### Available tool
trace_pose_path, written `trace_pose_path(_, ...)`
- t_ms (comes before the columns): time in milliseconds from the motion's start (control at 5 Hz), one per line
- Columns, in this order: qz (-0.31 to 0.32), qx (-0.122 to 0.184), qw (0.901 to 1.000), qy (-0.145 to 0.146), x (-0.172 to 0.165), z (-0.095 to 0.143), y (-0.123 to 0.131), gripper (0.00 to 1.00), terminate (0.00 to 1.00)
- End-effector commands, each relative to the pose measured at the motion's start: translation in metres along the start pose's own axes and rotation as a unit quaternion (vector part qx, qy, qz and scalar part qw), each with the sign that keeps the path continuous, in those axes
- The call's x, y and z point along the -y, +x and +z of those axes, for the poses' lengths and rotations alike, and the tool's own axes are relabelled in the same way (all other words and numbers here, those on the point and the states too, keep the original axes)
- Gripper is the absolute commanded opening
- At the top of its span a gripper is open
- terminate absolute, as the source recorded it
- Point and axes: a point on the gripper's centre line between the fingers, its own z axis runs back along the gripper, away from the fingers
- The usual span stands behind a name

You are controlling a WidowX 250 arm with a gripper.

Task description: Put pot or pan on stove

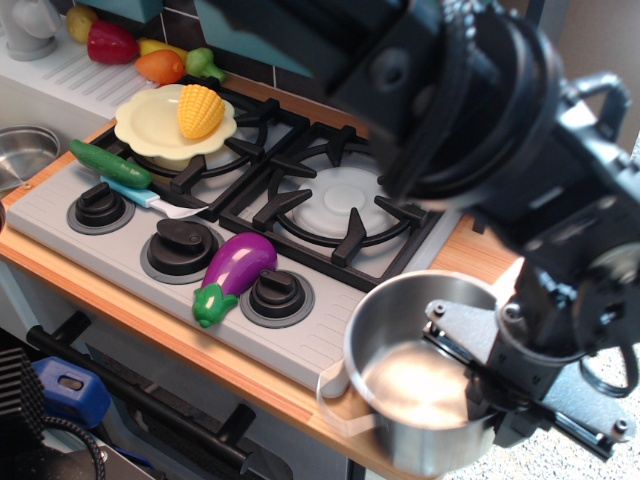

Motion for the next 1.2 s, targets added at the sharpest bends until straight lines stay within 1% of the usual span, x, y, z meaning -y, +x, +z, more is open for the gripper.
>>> trace_pose_path(0, -0.014, 0.000, 0.9998, 0.016, -0.008, 0.050, 0.019, 0.00, 0.00)
trace_pose_path(200, -0.049, -0.001, 0.9980, 0.041, -0.035, 0.071, 0.030, 0.00, 0.00)
trace_pose_path(400, -0.109, 0.017, 0.9926, 0.051, -0.071, 0.076, 0.050, 0.00, 0.00)
trace_pose_path(600, -0.159, 0.034, 0.9852, 0.053, -0.096, 0.075, 0.071, 0.00, 0.00)
trace_pose_path(800, -0.191, 0.051, 0.9793, 0.044, -0.115, 0.063, 0.083, 0.00, 0.00)
trace_pose_path(1000, -0.204, 0.060, 0.9769, 0.024, -0.130, 0.051, 0.089, 0.00, 0.00)
